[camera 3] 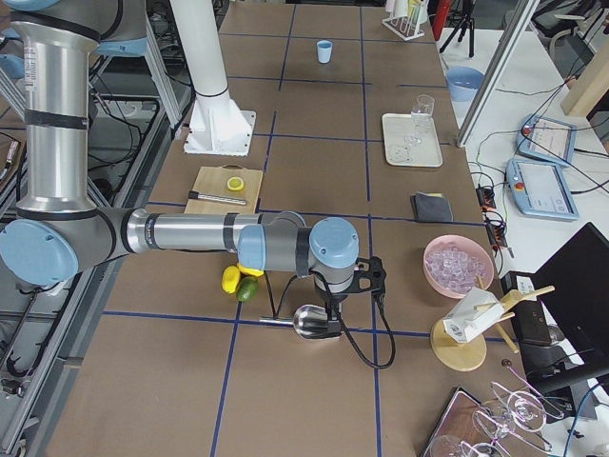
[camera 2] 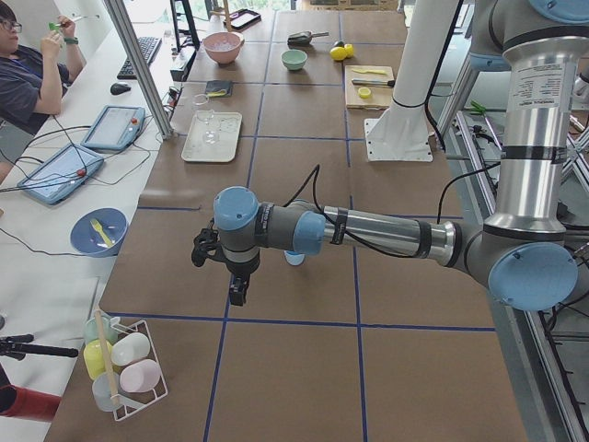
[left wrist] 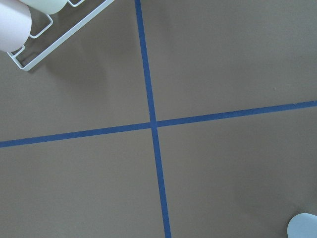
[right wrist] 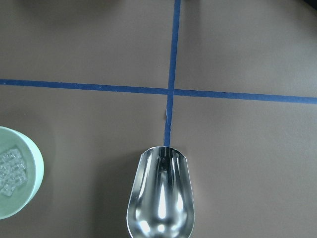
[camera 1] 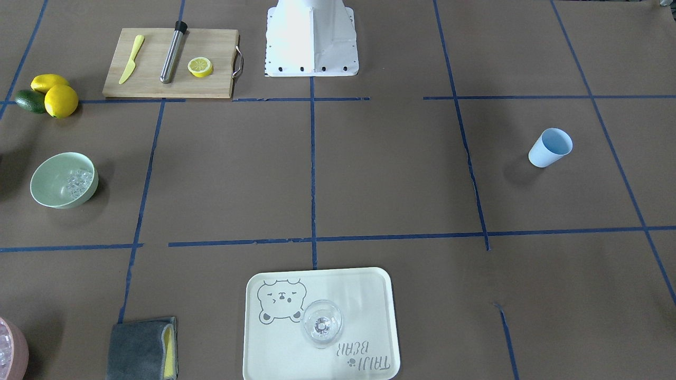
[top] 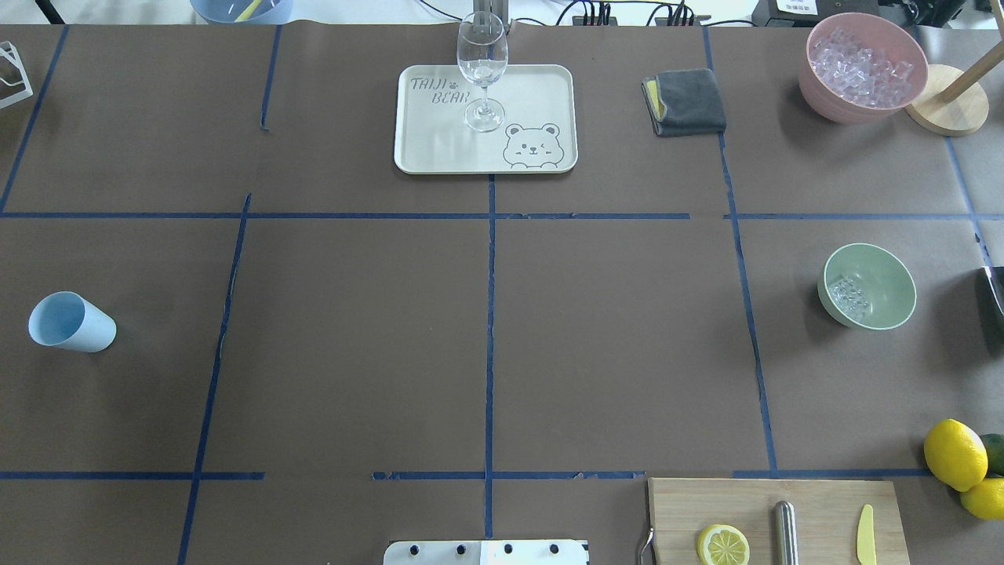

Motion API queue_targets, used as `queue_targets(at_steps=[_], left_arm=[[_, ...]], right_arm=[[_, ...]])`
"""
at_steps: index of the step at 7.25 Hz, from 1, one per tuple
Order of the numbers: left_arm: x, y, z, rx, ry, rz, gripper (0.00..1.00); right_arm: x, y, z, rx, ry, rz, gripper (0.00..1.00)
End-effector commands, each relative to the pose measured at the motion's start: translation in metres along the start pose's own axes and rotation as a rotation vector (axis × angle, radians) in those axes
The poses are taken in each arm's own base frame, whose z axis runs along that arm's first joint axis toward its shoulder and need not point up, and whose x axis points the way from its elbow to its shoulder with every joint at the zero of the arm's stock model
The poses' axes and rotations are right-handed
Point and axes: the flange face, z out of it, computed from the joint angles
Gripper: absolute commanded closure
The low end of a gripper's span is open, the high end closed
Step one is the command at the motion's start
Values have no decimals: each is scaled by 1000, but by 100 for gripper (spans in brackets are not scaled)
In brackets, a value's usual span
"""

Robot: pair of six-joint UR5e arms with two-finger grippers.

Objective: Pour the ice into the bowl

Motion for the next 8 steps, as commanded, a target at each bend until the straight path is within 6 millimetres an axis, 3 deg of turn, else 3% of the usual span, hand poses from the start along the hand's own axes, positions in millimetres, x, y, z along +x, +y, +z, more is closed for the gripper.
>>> queue_targets(at_steps=[1,8], left_arm=[[-18,7,1,-3,0,-40,0],[-28,15,6,-15,-2,-59,0]], right_arm=[[0,1,0,-1,-2,29,0],[1,2,1,-3,-1,32,0]])
